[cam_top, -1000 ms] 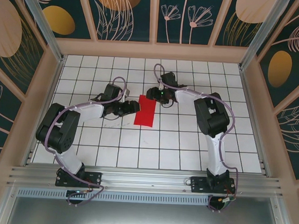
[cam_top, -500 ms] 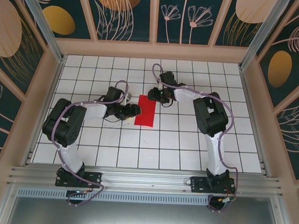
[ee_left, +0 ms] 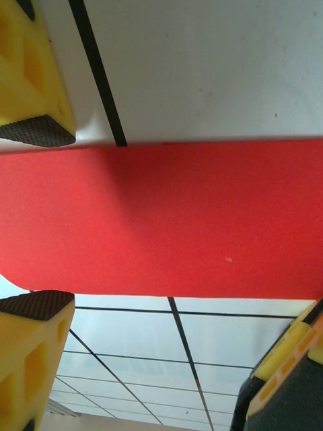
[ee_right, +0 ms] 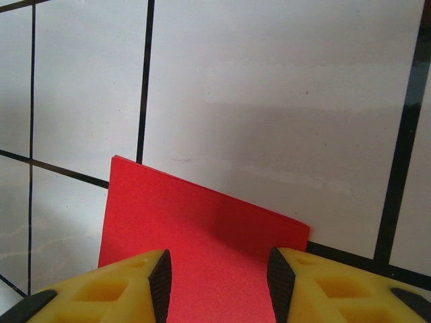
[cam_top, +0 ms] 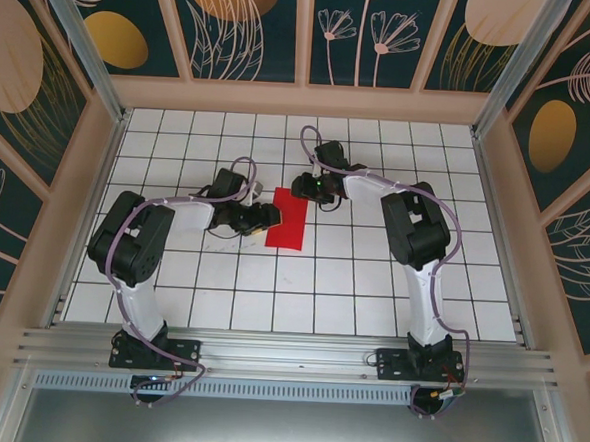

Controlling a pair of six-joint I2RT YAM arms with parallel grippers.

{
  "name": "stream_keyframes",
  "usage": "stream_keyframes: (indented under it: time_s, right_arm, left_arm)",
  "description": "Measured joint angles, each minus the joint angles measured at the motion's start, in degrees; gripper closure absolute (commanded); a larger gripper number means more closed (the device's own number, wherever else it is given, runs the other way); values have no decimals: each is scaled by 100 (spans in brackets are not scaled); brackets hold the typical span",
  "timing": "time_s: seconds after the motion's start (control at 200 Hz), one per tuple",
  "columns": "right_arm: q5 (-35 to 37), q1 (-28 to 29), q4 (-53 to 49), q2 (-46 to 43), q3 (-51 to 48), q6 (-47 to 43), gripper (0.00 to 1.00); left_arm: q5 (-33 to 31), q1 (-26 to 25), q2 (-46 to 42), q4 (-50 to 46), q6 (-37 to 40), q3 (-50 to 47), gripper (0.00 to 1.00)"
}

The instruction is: Fold a paper plane with a square sheet of paper (fold left side to right side)

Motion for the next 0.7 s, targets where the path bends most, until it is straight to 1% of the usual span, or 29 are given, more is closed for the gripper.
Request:
stream_keyframes:
  time_s: [0.185,0.36,0.475,0.63,0.696]
  right_arm:
    - [2,0,2,0,0,0,55]
    - [0,0,2,0,-2,-2,55]
    - [0,0,4,0,-2,-2,55]
    - [2,0,13,0,-7,-2,54]
    - [2,0,28,0,-20,0,54]
  left_arm:
    - [-20,-125,37,24,-24,57,41]
    - [-59,-197,37,24,-114,57,41]
    - [-59,-195,37,83,-197,57,44]
    - [-61,-195,37,203,-352,55,50]
    - [-61,-195,35,280,-409,44,50]
